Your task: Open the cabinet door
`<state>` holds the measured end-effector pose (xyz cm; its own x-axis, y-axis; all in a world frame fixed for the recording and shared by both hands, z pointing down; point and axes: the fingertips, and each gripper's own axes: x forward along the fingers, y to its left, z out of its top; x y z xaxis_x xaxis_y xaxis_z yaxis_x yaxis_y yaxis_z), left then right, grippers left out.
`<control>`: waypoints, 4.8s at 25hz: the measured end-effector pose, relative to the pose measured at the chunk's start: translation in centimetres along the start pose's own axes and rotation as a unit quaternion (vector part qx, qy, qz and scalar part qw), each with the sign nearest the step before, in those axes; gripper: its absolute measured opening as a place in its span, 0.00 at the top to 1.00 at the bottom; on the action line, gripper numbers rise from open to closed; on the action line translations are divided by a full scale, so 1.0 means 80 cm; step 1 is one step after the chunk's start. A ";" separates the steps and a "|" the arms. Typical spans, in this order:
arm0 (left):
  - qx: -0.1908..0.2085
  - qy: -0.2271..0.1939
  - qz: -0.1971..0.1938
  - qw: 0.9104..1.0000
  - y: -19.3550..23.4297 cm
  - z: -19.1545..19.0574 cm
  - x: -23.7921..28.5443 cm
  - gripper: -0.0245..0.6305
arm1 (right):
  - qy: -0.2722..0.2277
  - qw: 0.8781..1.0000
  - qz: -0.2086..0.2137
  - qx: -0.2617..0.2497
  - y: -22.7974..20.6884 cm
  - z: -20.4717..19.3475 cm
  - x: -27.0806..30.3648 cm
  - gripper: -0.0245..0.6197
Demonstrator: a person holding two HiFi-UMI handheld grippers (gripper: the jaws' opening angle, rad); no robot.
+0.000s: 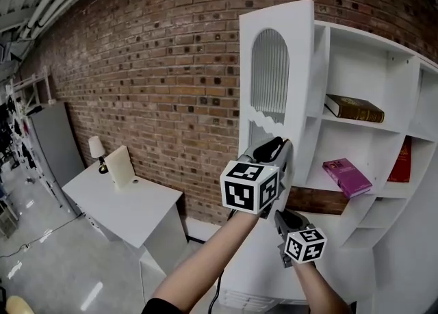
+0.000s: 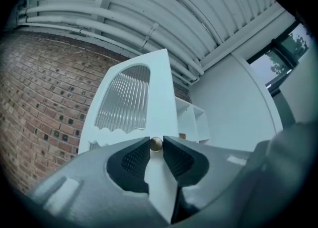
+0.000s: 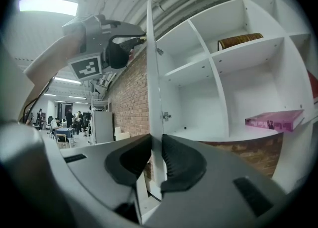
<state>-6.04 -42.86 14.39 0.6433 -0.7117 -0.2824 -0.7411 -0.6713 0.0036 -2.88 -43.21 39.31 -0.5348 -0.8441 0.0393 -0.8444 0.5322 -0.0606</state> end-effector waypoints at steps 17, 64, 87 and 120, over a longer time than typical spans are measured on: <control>-0.015 -0.010 0.009 1.000 0.044 0.018 -0.077 0.81 | -0.008 1.000 0.001 -0.015 0.094 -0.009 0.018 0.85; 0.006 -0.009 -0.039 0.999 0.147 0.041 -0.164 0.83 | -0.022 0.998 -0.061 -0.015 0.213 -0.014 0.091 0.82; -0.007 -0.033 -0.065 0.997 0.164 0.046 -0.173 0.83 | -0.024 0.998 -0.055 -0.004 0.227 -0.014 0.103 0.81; -0.041 -0.004 -0.120 0.992 -0.036 -0.114 -0.355 0.92 | -0.004 0.989 -0.140 0.041 0.119 -0.059 -0.274 0.94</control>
<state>-20.38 -22.61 31.14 0.7975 -0.5280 -0.2917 -0.5485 -0.8360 0.0137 0.66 -19.35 42.59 -0.2801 -0.9582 0.0583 -0.9539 0.2710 -0.1287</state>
